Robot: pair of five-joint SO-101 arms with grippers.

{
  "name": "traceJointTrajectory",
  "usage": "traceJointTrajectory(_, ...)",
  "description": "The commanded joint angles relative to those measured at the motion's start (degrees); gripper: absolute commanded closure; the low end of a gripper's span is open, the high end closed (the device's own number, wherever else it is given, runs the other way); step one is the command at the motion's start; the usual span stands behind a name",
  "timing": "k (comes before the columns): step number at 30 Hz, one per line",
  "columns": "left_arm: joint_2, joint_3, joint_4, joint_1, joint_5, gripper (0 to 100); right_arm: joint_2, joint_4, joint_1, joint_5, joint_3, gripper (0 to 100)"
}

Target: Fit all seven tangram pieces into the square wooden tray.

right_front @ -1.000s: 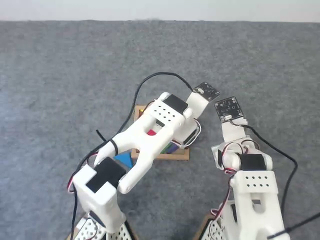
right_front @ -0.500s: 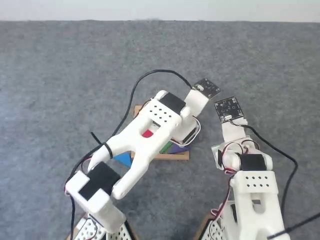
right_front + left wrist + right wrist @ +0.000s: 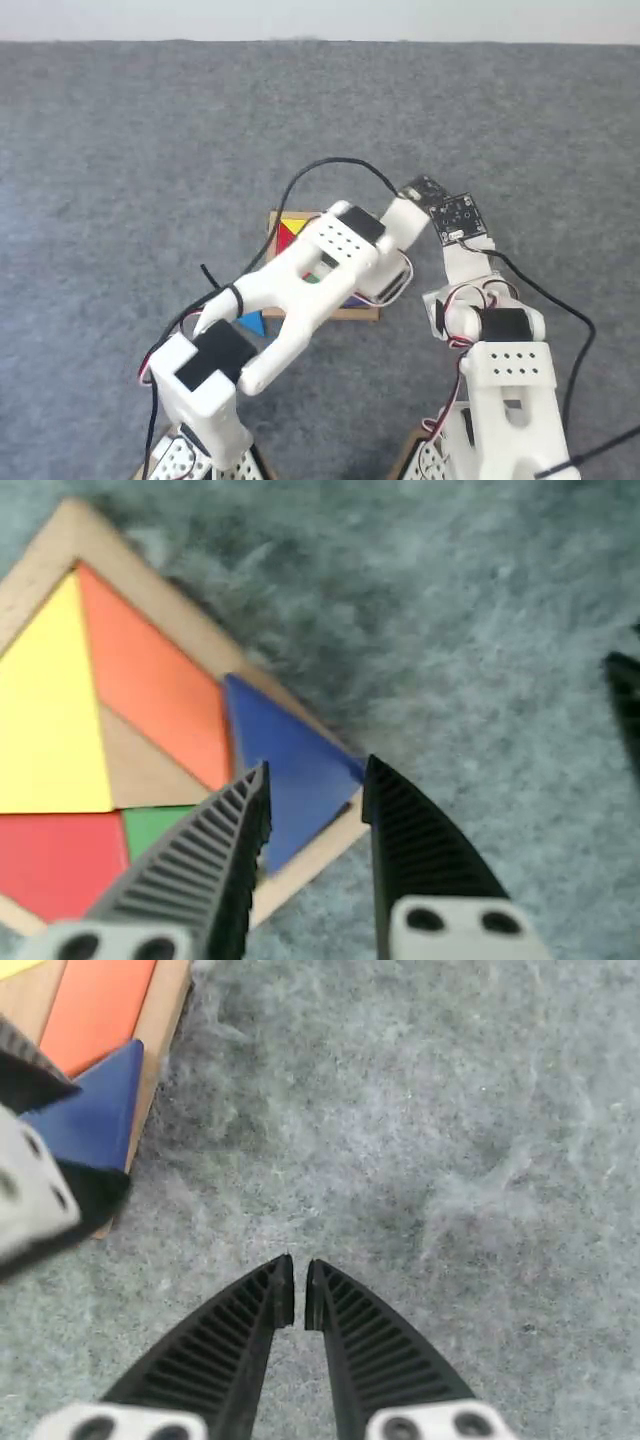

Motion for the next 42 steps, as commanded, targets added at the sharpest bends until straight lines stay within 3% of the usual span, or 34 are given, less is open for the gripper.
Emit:
traceJointTrajectory(1, -3.5, -0.4, -1.0, 0.5, 1.1, 85, -1.6, 0.5, -0.4, -0.3, -0.2, 95.8)
traceJointTrajectory(9, -0.5, 1.2, -1.2, -0.3, 0.7, 85, -1.6, 0.5, -0.4, -0.3, -0.2, 95.8)
traceJointTrajectory(15, 2.0, 1.0, -1.0, -4.6, 0.4, 85, -1.6, 0.5, -0.3, -0.3, -0.2, 95.8)
traceJointTrajectory(27, -15.0, 1.3, 7.1, -5.2, -1.4, 85, -1.6, 0.5, -0.4, -0.3, -0.2, 95.8)
traceJointTrajectory(34, -16.7, 3.3, 4.6, -5.6, -1.4, 85, -1.6, 0.5, -0.2, -0.3, -0.2, 95.8)
traceJointTrajectory(42, -19.6, 10.1, 9.1, -21.0, -1.8, 85, -1.6, 0.5, -0.4, -0.3, -0.2, 95.8)
